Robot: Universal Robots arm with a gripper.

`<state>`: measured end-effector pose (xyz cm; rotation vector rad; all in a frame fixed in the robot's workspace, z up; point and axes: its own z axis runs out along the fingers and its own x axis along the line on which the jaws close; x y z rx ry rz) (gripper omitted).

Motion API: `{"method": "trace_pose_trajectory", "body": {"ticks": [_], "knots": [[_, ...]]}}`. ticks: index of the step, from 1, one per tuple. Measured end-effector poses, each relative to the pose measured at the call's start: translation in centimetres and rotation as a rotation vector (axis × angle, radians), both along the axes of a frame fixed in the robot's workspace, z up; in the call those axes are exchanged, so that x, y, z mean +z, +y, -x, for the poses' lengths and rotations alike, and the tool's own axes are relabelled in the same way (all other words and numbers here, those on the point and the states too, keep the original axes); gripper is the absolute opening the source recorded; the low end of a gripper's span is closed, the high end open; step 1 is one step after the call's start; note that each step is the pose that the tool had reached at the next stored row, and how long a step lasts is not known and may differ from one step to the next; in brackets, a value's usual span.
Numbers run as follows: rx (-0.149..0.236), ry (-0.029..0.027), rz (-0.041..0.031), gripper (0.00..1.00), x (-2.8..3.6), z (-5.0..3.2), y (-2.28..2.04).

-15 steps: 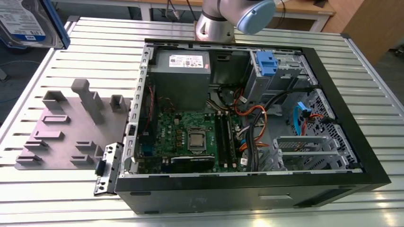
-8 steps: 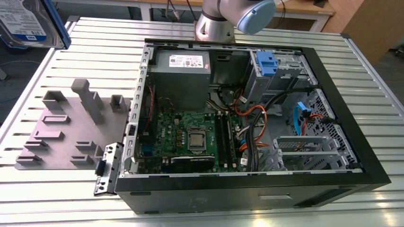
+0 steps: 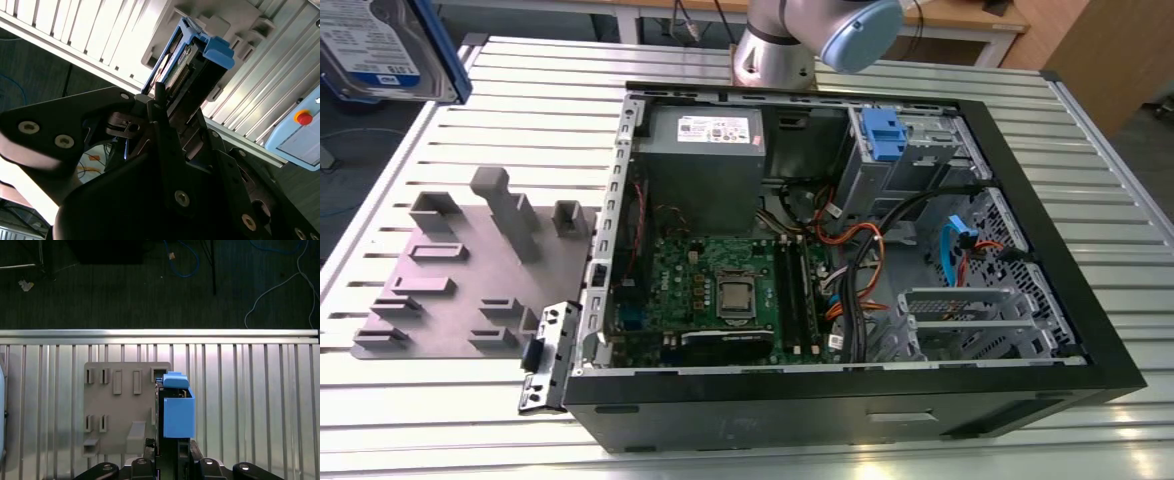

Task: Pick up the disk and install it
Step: 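Pick up the disk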

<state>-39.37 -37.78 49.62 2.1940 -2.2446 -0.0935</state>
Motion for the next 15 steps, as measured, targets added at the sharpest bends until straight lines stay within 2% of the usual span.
{"method": "trace_pose_trajectory", "body": {"ticks": [15], "knots": [[0.000,0.0000,0.0000,0.35,0.00,-1.70,0.00]]}}
